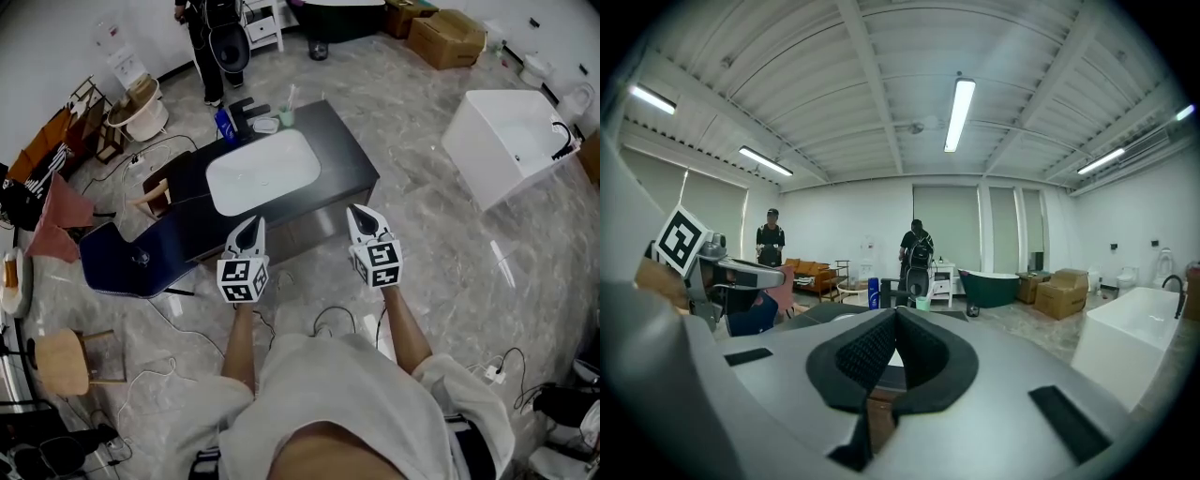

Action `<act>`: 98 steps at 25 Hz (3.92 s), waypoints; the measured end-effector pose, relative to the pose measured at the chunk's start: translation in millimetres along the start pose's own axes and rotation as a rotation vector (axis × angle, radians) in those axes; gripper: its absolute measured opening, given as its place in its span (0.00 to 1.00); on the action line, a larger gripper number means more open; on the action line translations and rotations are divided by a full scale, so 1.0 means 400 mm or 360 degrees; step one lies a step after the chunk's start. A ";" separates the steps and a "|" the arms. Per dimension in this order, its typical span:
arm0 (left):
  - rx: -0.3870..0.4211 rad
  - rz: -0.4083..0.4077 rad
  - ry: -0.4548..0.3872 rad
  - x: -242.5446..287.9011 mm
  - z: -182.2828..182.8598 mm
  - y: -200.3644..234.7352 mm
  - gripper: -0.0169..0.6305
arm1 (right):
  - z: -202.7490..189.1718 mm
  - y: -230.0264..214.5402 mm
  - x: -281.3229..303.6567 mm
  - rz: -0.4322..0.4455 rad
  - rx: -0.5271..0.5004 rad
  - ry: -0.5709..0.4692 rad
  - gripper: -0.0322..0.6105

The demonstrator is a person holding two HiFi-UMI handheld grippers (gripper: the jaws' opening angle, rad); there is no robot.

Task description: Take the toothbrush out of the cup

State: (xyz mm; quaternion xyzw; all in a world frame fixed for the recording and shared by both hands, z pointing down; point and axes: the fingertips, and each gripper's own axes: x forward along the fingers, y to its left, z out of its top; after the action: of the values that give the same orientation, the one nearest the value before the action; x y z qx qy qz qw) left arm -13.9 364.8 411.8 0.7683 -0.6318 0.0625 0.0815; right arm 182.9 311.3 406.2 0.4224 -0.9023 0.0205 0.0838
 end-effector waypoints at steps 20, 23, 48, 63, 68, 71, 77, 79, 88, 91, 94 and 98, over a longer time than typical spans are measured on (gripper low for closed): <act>-0.0034 -0.0090 0.0018 0.416 0.080 0.299 0.06 | 0.062 -0.116 0.453 -0.0093 -0.0014 0.0082 0.07; -0.0041 -0.0103 0.0017 0.487 0.102 0.369 0.06 | 0.090 -0.132 0.542 -0.0120 -0.0029 0.0083 0.07; -0.0123 -0.0237 0.0198 0.830 0.042 0.618 0.06 | 0.075 -0.218 0.931 -0.0214 -0.0022 0.0244 0.07; -0.0162 -0.0055 0.0241 0.954 0.043 0.620 0.06 | 0.038 -0.323 1.078 -0.0020 0.0097 0.0240 0.07; -0.0175 -0.0026 0.0287 0.986 0.013 0.605 0.06 | -0.024 -0.351 1.099 0.0028 0.0155 0.0300 0.07; -0.0194 -0.0006 0.0324 0.998 -0.012 0.601 0.06 | -0.054 -0.365 1.107 0.0044 0.0179 0.0334 0.07; -0.0218 0.0011 0.0377 1.022 -0.058 0.584 0.06 | -0.118 -0.387 1.117 0.0064 0.0233 0.0380 0.07; -0.0223 0.0011 0.0392 1.024 -0.071 0.576 0.06 | -0.138 -0.390 1.114 0.0063 0.0252 0.0391 0.07; -0.0233 0.0025 0.0437 1.026 -0.116 0.569 0.06 | -0.200 -0.389 1.115 0.0121 0.0335 0.0395 0.25; -0.0232 0.0027 0.0448 1.027 -0.125 0.570 0.06 | -0.215 -0.388 1.123 0.0151 0.0359 0.0402 0.33; -0.0230 0.0022 0.0451 1.029 -0.131 0.570 0.06 | -0.221 -0.388 1.146 0.0179 0.0375 0.0397 0.36; -0.0227 0.0027 0.0449 1.028 -0.129 0.576 0.06 | -0.217 -0.394 1.205 0.0194 0.0382 0.0383 0.35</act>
State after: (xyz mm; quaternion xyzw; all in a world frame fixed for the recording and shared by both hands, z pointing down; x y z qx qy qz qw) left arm -159.9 -63.4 554.6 0.7389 -0.6232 0.1256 0.2233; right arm 11.9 -146.4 567.6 0.3684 -0.9008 0.1834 0.1386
